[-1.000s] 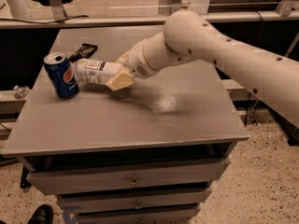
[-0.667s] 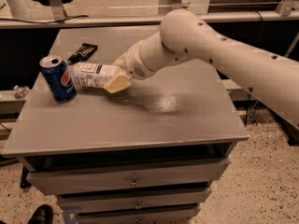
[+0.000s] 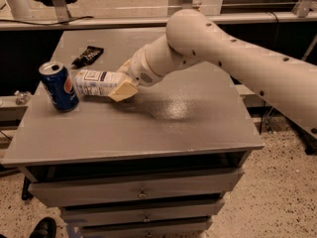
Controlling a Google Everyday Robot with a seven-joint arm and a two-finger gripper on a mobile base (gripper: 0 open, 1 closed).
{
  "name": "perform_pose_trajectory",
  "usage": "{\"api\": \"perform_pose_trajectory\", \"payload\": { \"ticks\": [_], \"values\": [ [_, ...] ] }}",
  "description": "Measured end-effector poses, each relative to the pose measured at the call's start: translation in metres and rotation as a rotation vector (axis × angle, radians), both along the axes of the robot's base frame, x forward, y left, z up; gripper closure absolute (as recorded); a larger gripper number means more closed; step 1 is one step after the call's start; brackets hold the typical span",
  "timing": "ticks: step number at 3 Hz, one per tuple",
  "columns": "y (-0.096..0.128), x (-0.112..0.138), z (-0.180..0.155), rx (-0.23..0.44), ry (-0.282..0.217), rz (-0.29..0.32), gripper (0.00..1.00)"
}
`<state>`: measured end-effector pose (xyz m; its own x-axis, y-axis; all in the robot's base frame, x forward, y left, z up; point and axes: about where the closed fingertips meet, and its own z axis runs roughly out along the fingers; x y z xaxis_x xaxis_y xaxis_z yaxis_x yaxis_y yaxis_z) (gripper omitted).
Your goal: Move blue plastic bottle near pepsi can
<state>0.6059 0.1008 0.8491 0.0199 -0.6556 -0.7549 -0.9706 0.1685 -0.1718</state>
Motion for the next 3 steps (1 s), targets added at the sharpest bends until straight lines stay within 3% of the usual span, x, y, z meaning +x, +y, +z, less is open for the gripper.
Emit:
{"api": "perform_pose_trajectory", "payload": {
  "ticks": [1,2,3],
  "values": [
    [0.001,-0.002,0.000,-0.007,0.005,0.013,0.13],
    [0.000,-0.004,-0.001,-0.009,0.012,0.021,0.00],
    [-0.009,-0.006,0.002,0.003,0.024,0.015,0.00]
  ]
}}
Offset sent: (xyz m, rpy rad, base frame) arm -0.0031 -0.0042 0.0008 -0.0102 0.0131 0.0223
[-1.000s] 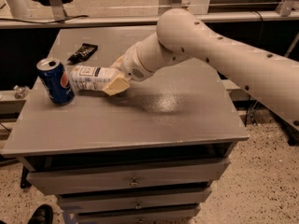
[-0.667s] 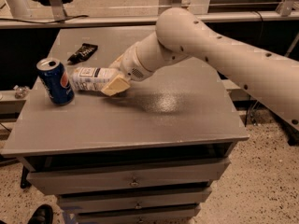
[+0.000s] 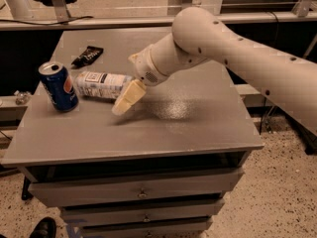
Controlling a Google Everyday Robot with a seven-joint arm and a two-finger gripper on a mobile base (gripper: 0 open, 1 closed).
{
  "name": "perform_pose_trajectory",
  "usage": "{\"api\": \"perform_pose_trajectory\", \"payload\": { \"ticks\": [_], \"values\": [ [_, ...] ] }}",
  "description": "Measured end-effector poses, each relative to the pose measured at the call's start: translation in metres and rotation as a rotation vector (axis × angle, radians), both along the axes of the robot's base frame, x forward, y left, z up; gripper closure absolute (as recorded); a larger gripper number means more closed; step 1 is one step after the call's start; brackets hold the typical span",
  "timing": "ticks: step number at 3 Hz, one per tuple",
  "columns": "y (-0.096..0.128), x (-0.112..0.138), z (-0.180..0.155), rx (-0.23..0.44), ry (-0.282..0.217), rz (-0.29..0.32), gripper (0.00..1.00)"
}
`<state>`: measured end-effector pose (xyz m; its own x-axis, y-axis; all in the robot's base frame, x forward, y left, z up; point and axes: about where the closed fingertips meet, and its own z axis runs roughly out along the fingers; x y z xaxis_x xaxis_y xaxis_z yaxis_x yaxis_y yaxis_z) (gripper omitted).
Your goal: Move blue plastic bottle near pepsi can
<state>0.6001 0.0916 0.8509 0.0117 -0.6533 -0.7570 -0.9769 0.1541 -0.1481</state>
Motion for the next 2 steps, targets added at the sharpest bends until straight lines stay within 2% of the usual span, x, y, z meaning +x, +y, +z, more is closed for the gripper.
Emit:
{"api": "perform_pose_trajectory", "payload": {
  "ticks": [1,2],
  "values": [
    [-0.032,0.011,0.014,0.061,0.025,-0.043,0.00],
    [-0.081,0.030,0.042,0.170,0.022,-0.099,0.00]
  ]
}}
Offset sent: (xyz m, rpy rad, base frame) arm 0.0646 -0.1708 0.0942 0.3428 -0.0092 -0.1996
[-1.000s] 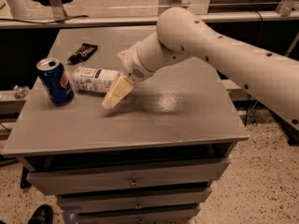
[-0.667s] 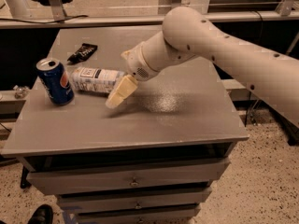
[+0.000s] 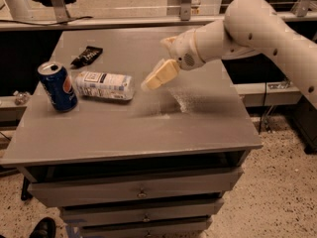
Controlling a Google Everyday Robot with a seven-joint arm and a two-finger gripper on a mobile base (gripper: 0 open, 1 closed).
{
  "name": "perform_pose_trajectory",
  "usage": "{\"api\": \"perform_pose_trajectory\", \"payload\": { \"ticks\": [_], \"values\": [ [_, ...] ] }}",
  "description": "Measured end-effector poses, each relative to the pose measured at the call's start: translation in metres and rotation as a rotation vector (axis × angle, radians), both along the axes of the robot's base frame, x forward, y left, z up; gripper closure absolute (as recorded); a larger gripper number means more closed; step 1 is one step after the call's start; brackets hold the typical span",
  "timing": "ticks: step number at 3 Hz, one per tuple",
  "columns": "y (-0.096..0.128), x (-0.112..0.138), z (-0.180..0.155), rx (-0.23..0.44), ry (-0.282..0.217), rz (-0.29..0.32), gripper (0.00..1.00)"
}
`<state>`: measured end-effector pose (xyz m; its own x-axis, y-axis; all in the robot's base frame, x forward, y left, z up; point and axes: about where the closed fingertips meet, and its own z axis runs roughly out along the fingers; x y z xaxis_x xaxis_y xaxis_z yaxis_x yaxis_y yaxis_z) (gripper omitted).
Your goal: Move blue plastic bottle near pepsi can
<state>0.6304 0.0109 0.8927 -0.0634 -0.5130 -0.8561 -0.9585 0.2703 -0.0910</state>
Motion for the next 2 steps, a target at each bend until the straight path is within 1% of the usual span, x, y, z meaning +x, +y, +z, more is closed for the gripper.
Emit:
{"api": "perform_pose_trajectory", "payload": {
  "ticks": [1,2],
  "values": [
    [-0.060,0.017,0.035,0.106,-0.041,-0.061,0.00],
    [-0.115,0.021,0.065,0.170,-0.086,-0.124,0.00]
  ]
}}
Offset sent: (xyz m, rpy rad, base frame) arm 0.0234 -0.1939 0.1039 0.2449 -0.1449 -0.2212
